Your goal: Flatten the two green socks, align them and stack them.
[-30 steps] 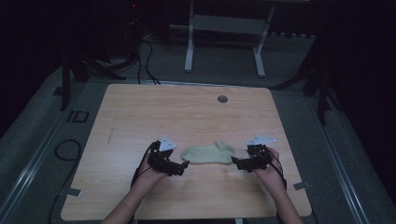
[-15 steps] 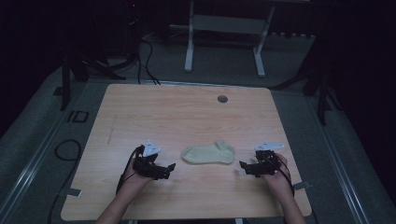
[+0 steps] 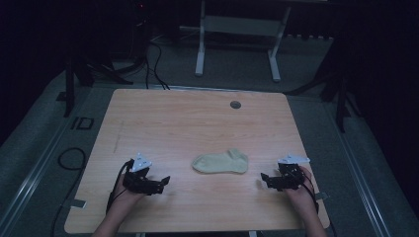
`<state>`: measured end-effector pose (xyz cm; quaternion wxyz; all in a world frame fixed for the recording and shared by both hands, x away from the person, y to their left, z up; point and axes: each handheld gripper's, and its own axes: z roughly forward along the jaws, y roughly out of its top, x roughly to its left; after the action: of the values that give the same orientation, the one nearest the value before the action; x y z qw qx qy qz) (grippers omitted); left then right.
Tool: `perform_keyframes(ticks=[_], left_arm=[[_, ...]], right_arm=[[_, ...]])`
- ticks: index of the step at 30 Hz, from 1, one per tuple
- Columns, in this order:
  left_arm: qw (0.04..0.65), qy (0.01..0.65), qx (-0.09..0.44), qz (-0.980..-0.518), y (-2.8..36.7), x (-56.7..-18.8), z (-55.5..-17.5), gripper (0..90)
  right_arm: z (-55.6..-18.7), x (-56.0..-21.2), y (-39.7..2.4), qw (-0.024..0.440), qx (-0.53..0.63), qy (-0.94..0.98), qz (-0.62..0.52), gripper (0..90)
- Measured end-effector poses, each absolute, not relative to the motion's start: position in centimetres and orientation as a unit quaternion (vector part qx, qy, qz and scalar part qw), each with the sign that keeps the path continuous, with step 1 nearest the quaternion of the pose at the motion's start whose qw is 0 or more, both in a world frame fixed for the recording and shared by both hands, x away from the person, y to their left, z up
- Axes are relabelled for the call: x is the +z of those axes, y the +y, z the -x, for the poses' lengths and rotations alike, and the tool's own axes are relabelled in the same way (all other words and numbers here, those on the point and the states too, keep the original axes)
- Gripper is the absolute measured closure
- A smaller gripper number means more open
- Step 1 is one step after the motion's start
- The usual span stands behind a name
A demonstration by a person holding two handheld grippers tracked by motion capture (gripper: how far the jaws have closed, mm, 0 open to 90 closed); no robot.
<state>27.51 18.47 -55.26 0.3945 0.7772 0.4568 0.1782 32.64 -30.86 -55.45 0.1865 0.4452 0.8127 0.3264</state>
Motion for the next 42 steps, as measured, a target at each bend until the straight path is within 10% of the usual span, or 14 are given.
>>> perform_keyframes(ticks=[42], left_arm=[[0.428, 0.532, 0.210, -0.700, 27.2, -56.5, -21.6, 3.5]], right_arm=[[-28.4, -56.4, -37.7, 0.246, 0.344, 0.727, -0.541, 13.3]])
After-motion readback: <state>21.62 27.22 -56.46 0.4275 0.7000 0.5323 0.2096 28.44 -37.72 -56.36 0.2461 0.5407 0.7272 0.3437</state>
